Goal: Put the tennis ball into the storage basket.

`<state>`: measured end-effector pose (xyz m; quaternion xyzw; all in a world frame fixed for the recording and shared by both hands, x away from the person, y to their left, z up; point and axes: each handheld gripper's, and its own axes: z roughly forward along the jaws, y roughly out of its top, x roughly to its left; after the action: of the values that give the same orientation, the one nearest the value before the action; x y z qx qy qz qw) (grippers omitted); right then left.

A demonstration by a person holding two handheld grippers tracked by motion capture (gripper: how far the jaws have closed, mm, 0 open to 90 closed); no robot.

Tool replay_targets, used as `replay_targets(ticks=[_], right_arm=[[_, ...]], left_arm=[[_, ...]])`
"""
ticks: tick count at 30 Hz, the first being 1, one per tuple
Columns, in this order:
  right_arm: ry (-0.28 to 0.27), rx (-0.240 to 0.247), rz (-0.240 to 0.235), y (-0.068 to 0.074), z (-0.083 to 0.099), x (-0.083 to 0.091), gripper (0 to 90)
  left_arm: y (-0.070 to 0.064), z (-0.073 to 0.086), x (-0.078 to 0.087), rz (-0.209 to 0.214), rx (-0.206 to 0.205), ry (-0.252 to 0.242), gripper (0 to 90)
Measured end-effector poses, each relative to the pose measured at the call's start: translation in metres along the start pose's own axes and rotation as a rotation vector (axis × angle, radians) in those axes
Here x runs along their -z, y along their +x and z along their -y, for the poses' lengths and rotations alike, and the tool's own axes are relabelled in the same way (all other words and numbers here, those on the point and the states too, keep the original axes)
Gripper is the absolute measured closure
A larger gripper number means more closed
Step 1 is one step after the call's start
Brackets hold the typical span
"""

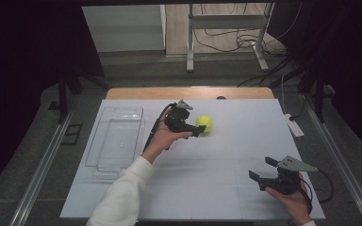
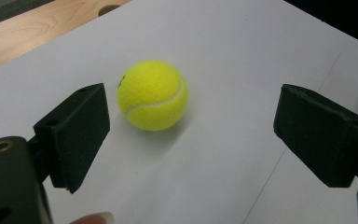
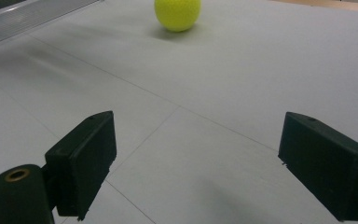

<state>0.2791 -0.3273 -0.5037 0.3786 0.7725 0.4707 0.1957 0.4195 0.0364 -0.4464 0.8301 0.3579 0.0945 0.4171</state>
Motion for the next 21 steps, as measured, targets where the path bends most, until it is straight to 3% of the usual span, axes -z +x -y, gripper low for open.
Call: replay_targets(ticks=[21], right_arm=[[0.000, -0.002, 0.000, -0.001, 0.000, 0.000, 11.8]], left_arm=[[0.003, -0.009, -0.016, -0.013, 0.009, 0.019, 11.9]])
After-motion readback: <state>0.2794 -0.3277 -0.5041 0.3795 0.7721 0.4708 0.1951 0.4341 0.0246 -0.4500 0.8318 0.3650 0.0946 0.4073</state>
